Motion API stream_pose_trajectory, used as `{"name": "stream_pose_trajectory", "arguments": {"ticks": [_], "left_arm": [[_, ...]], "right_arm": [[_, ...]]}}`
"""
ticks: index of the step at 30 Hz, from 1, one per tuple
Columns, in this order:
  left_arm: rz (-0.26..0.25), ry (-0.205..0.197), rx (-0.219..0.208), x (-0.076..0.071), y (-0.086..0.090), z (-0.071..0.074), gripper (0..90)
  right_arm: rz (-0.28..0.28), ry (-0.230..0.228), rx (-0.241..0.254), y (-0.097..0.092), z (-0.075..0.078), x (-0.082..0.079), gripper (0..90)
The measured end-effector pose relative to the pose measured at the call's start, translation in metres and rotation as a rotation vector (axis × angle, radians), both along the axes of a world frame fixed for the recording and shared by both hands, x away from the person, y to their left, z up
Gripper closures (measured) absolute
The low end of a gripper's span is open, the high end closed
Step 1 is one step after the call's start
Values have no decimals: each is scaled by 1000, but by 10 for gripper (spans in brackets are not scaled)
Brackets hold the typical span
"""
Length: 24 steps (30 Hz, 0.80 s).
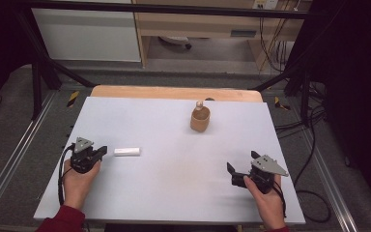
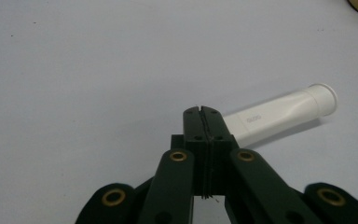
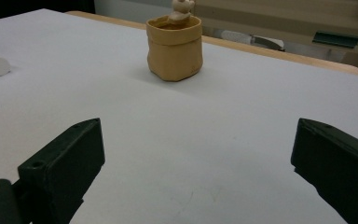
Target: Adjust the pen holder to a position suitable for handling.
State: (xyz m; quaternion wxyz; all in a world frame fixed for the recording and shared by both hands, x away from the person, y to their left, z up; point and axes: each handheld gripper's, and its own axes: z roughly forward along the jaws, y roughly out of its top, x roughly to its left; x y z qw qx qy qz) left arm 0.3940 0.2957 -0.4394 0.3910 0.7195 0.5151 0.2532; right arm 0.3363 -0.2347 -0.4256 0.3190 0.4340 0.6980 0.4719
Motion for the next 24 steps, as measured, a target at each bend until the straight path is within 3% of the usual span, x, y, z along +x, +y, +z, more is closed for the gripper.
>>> {"name": "stream_pose_trajectory", "arguments": {"ticks": [9, 12, 24], "left_arm": [[-14, 17, 14, 1, -3, -2, 900], [-23, 30, -15, 3, -4, -4, 899], [-36, 63, 9, 12, -9, -9, 899]], "right_arm": [[1, 4, -4, 1, 0, 0, 31], [3, 6, -4, 2, -1, 0, 31], [9, 13, -7, 3, -2, 0, 31]]}}
